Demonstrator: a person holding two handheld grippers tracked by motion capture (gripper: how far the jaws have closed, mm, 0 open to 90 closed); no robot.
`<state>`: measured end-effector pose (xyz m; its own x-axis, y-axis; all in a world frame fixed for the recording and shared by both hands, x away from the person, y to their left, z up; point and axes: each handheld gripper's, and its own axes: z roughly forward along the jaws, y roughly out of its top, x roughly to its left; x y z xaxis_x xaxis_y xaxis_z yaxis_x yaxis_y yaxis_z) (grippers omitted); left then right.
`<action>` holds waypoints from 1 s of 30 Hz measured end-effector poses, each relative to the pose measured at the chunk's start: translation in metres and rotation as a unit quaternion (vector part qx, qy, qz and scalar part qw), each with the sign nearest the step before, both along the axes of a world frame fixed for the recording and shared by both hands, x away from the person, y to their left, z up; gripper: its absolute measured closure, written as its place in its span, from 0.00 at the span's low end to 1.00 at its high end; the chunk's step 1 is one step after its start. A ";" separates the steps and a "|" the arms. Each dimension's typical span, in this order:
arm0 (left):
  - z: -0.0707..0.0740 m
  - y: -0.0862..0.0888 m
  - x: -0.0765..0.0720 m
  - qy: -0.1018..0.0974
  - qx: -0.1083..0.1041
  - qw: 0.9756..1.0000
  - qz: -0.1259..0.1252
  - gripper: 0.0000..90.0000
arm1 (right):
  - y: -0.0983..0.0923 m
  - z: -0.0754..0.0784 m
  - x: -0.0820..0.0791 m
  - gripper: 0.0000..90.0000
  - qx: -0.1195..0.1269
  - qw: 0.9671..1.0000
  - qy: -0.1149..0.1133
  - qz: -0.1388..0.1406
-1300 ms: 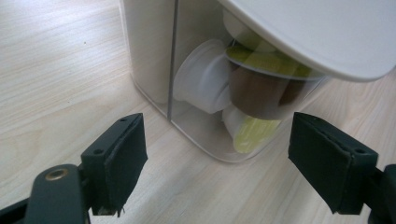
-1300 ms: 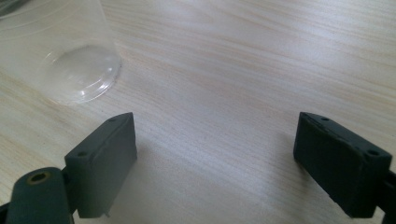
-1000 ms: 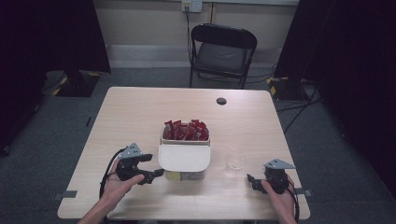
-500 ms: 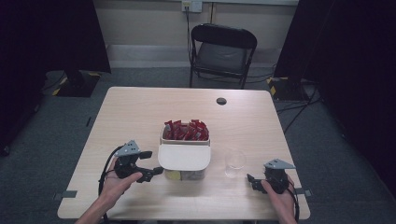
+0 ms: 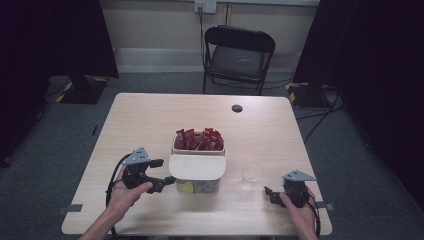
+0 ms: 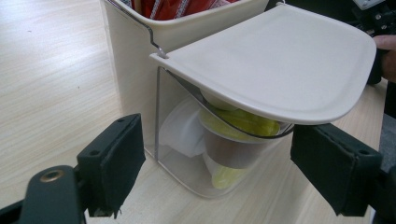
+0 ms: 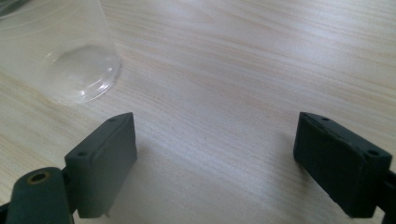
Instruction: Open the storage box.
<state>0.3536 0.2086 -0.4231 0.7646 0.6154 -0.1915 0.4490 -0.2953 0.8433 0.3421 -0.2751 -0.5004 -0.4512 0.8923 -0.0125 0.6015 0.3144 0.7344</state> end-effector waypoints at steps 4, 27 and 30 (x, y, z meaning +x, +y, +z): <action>0.005 0.002 0.002 -0.002 -0.008 1.000 0.002 0.19 | 0.000 0.000 0.000 0.14 0.000 1.000 0.001 0.000; 0.019 -0.005 0.018 -0.007 -0.016 1.000 0.000 0.18 | 0.000 0.000 0.000 0.14 0.000 1.000 0.000 0.000; 0.022 -0.006 0.019 -0.008 -0.015 1.000 0.002 0.18 | 0.000 0.000 0.000 0.14 0.000 1.000 0.000 0.000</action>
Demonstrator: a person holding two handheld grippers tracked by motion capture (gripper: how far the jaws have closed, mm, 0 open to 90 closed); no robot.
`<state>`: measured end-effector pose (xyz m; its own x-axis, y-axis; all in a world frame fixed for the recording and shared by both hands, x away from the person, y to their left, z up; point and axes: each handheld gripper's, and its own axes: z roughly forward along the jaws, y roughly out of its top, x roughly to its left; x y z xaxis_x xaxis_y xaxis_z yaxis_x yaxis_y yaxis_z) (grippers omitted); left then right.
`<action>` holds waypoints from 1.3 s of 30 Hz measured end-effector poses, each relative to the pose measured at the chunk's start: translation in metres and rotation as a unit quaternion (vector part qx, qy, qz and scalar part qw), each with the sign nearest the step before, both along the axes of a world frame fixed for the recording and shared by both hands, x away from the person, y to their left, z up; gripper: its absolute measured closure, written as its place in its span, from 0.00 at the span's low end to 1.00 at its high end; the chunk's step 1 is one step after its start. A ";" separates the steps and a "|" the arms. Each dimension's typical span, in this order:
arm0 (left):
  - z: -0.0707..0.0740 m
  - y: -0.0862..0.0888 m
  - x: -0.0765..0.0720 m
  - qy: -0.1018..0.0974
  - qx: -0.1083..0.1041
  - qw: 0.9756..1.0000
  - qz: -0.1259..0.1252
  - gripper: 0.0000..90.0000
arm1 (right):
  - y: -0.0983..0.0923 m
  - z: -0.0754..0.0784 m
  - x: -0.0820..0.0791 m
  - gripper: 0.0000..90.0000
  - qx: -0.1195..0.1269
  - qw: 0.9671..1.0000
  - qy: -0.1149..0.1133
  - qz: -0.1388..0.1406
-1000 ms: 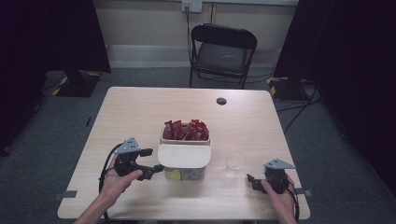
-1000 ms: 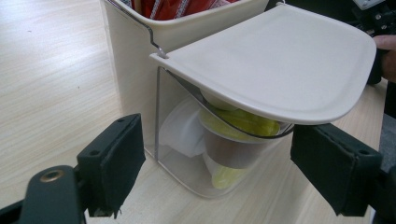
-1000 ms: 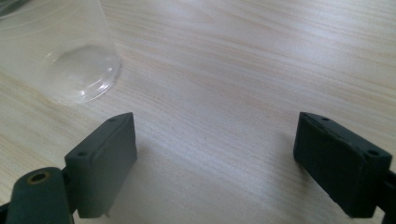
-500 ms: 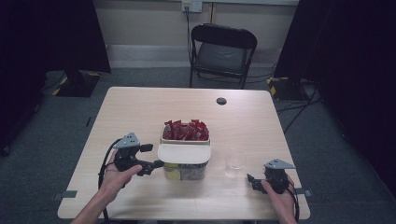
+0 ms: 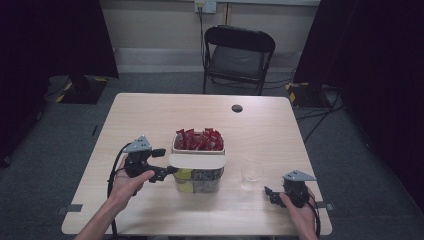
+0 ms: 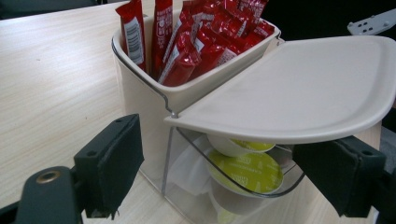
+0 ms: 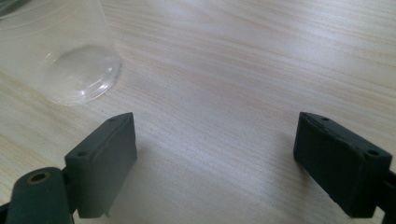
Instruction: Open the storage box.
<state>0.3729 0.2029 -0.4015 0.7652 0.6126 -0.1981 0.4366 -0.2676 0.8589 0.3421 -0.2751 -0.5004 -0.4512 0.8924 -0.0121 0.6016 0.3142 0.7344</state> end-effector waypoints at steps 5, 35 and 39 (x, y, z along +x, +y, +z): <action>0.004 -0.001 0.003 -0.004 0.003 1.000 -0.001 0.18 | 0.000 0.000 0.000 0.14 0.000 1.000 0.000 0.000; 0.010 -0.004 0.022 0.004 -0.005 1.000 0.001 0.18 | 0.000 0.000 0.000 0.14 0.000 1.000 0.000 0.000; 0.008 -0.005 0.024 0.007 -0.013 1.000 0.005 0.18 | 0.000 0.000 0.000 0.14 0.000 1.000 0.000 0.000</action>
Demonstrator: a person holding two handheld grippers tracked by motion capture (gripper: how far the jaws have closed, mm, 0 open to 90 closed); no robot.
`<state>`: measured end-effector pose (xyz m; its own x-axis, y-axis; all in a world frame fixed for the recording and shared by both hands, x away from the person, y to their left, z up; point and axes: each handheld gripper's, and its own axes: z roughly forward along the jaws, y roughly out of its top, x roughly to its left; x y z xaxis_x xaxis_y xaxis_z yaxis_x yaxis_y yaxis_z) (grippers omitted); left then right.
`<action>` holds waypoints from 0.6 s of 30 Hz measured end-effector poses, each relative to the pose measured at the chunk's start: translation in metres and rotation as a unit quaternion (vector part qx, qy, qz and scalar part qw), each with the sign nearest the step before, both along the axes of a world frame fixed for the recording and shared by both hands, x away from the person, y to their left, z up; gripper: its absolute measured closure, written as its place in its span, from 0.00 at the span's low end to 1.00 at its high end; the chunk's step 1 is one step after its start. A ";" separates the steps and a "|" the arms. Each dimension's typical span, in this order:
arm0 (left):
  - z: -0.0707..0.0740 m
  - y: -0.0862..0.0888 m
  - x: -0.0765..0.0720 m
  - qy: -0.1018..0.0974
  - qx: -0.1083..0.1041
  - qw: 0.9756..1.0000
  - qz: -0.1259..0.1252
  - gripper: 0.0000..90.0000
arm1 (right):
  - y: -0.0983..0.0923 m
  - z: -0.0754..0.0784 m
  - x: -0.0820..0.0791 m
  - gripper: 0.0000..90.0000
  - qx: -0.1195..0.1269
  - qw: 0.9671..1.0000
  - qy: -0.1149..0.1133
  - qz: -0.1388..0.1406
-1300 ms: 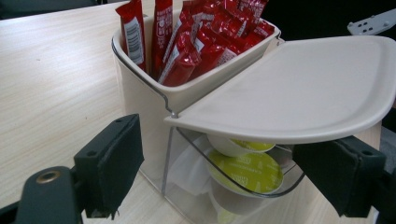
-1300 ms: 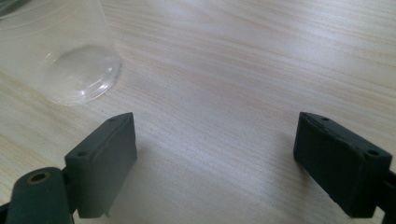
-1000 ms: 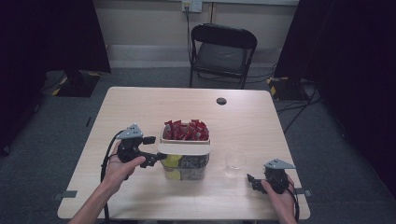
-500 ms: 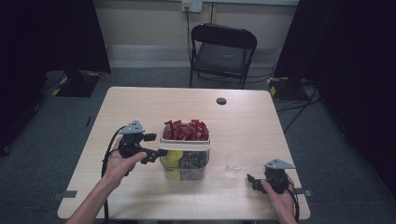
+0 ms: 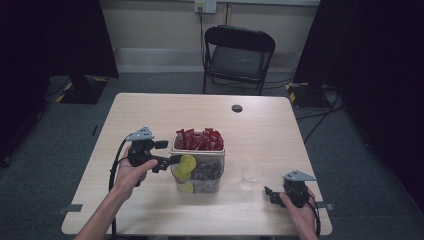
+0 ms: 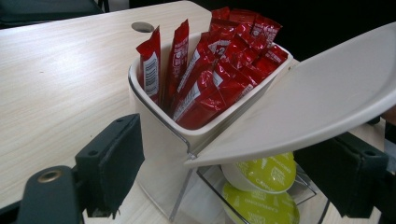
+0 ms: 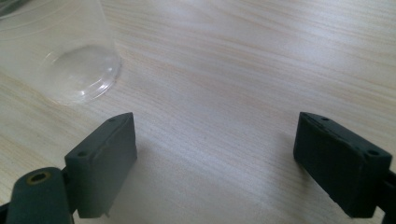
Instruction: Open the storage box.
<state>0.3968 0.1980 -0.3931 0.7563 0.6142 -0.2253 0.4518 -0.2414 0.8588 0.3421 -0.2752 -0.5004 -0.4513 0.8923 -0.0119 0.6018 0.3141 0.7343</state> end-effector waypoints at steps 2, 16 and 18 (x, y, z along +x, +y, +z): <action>0.001 -0.001 0.000 -0.004 0.002 1.000 0.001 0.18 | 0.000 0.000 0.000 0.14 0.000 1.000 0.000 0.000; 0.002 0.007 0.008 0.002 -0.011 1.000 0.029 0.18 | 0.000 0.000 0.000 0.14 0.000 1.000 0.000 0.000; 0.003 0.006 0.009 -0.002 -0.008 0.999 0.031 0.18 | 0.000 0.000 0.000 0.14 0.000 1.000 0.000 0.000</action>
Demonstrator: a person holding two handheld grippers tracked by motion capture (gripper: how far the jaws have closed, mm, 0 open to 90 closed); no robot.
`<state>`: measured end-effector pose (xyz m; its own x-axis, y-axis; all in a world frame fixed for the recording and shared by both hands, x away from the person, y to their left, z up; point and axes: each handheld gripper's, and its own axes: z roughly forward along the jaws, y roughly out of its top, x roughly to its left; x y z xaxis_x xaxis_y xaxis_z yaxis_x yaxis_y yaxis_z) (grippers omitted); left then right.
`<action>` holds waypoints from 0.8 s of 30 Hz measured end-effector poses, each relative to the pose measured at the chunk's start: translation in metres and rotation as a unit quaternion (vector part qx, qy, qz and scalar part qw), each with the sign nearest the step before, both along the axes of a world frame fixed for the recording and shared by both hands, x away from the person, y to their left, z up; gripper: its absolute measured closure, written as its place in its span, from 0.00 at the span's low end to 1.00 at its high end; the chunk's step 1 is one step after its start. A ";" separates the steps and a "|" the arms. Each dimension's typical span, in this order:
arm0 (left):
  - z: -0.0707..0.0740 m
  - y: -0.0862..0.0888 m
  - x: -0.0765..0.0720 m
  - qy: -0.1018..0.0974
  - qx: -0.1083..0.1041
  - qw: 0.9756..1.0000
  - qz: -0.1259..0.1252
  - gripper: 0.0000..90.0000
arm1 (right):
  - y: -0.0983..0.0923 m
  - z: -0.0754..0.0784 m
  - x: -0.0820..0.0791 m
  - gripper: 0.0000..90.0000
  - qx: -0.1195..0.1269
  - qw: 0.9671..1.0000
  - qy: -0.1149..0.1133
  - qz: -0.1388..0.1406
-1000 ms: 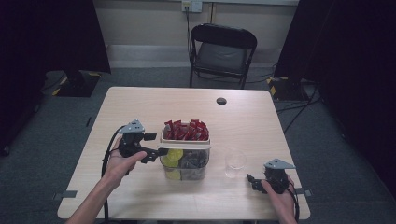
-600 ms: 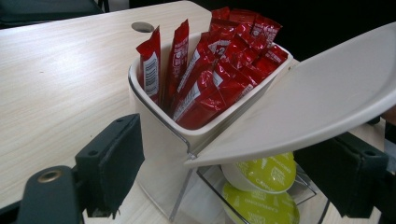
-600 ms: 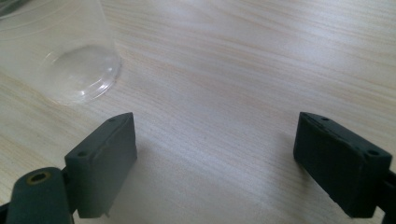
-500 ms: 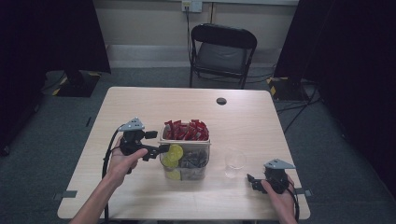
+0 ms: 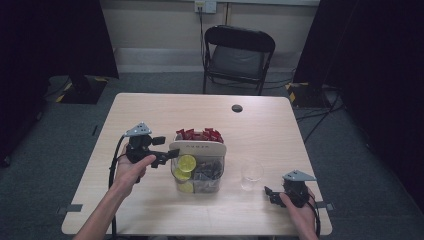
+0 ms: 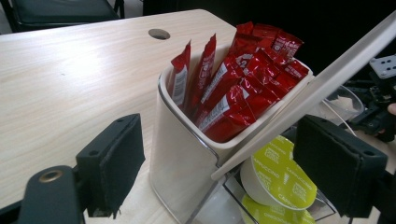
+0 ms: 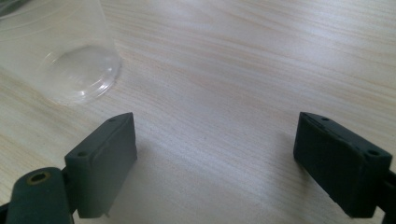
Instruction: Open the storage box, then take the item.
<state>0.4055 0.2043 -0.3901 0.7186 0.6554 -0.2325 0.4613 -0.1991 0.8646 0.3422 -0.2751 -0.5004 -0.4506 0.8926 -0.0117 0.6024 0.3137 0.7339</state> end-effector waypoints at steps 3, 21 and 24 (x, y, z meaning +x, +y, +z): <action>0.001 0.000 0.001 0.000 0.002 1.000 0.001 0.18 | 0.000 0.000 0.000 0.14 0.000 1.000 0.001 0.000; -0.001 0.000 0.010 0.015 -0.001 1.000 0.022 0.18 | 0.000 0.000 -0.001 0.14 0.001 1.000 0.000 -0.004; -0.001 0.001 0.009 0.015 0.001 1.000 0.024 0.18 | 0.000 0.000 -0.001 0.15 0.006 1.000 0.001 -0.009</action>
